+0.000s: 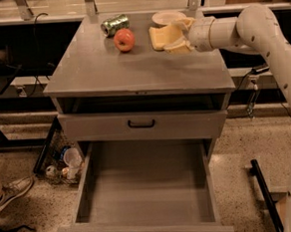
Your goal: Pick sponge from middle drawer and place on counter
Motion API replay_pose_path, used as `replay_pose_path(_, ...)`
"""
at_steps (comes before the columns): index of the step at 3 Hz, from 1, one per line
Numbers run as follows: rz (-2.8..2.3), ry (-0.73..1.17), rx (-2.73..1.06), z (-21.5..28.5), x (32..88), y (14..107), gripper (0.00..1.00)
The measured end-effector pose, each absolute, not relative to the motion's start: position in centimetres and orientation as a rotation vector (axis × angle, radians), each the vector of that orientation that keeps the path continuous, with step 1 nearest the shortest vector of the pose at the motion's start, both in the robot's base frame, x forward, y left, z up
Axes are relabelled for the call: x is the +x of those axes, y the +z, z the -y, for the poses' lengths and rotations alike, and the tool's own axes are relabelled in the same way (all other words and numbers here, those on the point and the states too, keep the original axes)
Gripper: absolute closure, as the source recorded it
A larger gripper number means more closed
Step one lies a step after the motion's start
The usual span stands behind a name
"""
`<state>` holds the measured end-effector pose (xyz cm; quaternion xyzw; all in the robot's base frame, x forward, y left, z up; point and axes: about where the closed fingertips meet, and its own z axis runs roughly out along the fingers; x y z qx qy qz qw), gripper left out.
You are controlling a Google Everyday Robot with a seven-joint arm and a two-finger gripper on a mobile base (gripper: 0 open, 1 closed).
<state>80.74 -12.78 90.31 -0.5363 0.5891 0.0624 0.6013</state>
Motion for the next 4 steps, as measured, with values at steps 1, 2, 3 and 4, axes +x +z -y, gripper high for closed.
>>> replay_pose_path(1,-1.371,0.158,-1.244,12.6,80.9,90.1,0.0)
replay_pose_path(2,-1.373,0.159,-1.243,12.7,80.9,90.0,0.0)
replay_pose_path(3,-1.386,0.147,-1.19,15.4,80.2,90.8,0.0)
replay_pose_path(4,-1.401,0.042,-1.06,22.5,78.5,93.9,0.0)
